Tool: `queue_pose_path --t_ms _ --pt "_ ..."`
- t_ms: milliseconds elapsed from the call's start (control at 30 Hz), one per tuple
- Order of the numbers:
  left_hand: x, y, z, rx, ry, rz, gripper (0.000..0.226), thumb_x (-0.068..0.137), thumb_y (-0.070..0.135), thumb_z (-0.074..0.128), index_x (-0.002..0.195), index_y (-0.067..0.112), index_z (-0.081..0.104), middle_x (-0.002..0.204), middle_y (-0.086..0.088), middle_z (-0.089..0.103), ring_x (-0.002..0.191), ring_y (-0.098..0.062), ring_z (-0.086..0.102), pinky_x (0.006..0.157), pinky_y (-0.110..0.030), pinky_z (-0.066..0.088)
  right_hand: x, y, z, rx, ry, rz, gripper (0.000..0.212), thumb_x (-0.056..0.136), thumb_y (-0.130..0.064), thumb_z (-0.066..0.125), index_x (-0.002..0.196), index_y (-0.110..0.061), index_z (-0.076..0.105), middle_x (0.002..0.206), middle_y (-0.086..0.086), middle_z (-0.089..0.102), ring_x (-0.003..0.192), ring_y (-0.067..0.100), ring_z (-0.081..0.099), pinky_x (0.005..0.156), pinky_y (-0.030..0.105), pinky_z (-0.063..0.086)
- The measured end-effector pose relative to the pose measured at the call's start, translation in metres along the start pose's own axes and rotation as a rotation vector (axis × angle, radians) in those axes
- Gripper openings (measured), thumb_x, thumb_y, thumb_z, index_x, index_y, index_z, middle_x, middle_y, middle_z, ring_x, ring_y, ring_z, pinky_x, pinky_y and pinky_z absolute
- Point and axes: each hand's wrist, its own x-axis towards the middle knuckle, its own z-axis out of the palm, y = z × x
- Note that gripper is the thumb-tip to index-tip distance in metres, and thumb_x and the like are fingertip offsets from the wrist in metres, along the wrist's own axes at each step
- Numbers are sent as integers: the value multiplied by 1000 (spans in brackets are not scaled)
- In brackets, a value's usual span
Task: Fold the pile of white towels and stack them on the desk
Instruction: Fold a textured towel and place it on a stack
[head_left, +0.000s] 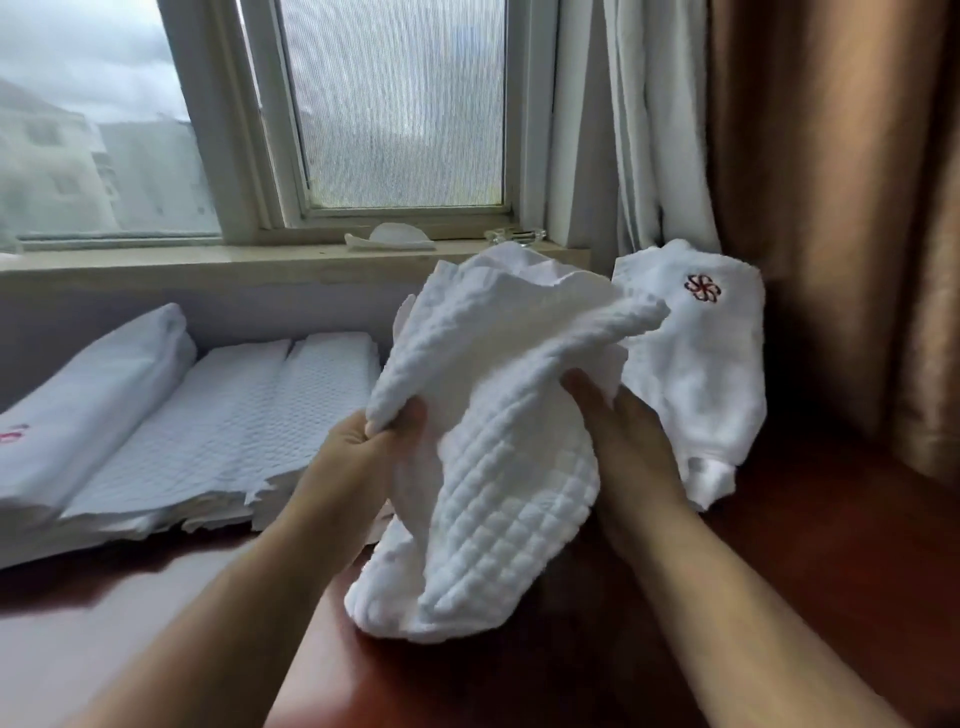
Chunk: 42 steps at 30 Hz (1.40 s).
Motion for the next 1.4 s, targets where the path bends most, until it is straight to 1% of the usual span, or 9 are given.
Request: queue_pose_path --t_ms 133,267,467,600,767,967,1133,1300,1400 --pt "-14 33 -13 -264 140 189 24 101 35 56 99 30 80 110 -5 76 102 -17 73 74 -24 58 -4 -10 -4 65 230 -6 38 78 -54 57 90 -22 73 88 1 77 89 24 73 88 54 58" --pt "-36 70 -33 -270 289 305 19 93 44 62 100 39 79 114 3 75 111 -12 69 88 -27 56 -15 -19 -5 16 355 -232 41 85 -67 54 89 -32 73 87 -9 76 86 7 71 80 39 56" --pt "-60 96 -38 -241 331 128 26 102 31 56 89 23 77 97 0 78 103 -14 71 95 -36 53 -55 -38 17 -212 -520 -79 104 57 -88 70 140 -27 55 133 2 66 125 21 62 108 44 49" --pt "-70 124 -17 -326 150 107 30 106 21 49 125 3 62 125 -15 66 120 -25 64 110 -45 46 -81 -47 58 -309 -509 -148 64 61 -53 94 114 -32 66 107 -5 76 100 15 73 84 39 60" --pt "-73 198 -22 -447 -83 448 49 107 30 47 145 -1 47 138 -19 59 130 -33 56 110 -48 45 -74 -122 68 203 -293 -304 32 75 -26 84 90 -3 67 87 25 71 74 35 69 62 48 58" --pt "-64 129 -40 291 -251 265 54 85 42 70 135 30 55 130 8 68 115 -4 65 91 -25 54 -48 -152 63 575 91 -238 20 83 -23 72 76 -26 53 59 -4 51 45 9 49 39 19 33" --pt "-69 25 -33 404 -249 -71 28 91 46 68 101 20 73 100 -9 77 96 -33 73 86 -59 57 -14 -68 20 253 412 65 36 74 -35 75 99 -11 70 79 -1 75 75 26 73 61 34 57" --pt "-53 -11 -10 766 -138 97 30 97 50 59 69 38 61 65 24 64 64 5 59 59 -12 42 -14 44 -23 -94 497 320 46 73 -34 73 106 -3 65 92 13 73 73 27 68 60 31 53" --pt "-35 -36 12 894 -37 195 16 101 41 54 95 32 66 84 18 66 79 1 58 73 -15 41 -6 68 -27 -68 470 351 47 74 -31 78 109 -4 63 90 12 72 64 23 68 47 22 46"
